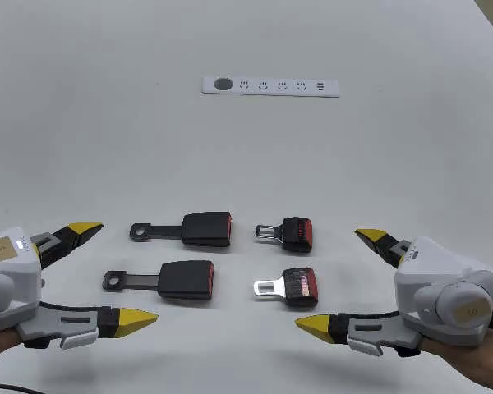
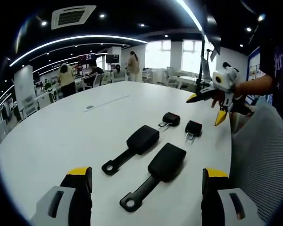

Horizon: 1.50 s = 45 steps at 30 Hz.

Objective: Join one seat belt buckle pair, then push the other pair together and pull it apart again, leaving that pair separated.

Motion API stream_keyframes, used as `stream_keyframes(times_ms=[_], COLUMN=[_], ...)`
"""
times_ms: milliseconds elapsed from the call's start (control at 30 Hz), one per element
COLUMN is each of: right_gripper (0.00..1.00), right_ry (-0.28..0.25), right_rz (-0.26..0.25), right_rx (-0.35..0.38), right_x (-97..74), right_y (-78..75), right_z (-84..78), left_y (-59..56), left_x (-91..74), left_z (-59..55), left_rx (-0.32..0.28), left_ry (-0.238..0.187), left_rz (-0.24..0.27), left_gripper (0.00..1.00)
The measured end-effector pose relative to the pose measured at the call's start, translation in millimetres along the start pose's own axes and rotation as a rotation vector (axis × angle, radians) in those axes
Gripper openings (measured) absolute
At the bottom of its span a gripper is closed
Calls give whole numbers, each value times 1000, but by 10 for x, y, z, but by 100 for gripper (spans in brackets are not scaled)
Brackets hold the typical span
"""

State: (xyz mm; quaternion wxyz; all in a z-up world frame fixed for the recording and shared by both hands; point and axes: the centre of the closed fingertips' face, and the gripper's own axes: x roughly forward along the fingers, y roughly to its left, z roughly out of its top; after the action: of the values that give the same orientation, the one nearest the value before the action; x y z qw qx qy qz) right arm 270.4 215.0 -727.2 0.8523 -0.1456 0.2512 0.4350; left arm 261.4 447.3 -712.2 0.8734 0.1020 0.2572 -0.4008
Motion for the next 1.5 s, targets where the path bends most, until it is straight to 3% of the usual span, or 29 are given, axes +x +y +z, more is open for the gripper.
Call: stream_keyframes(times_ms=[867, 1500], right_gripper=[96, 96], right_ry=[6, 5], right_rz=[2, 6], right_rx=[-8, -17], right_x=[-27, -33], right_y=[-10, -13], right_z=[0, 32], left_y=[8, -28], left_x=[-10, -29], left_z=[-32, 15], left_rx=[5, 2], left_ry=[4, 4], left_rz=[1, 9], left_gripper=[98, 98])
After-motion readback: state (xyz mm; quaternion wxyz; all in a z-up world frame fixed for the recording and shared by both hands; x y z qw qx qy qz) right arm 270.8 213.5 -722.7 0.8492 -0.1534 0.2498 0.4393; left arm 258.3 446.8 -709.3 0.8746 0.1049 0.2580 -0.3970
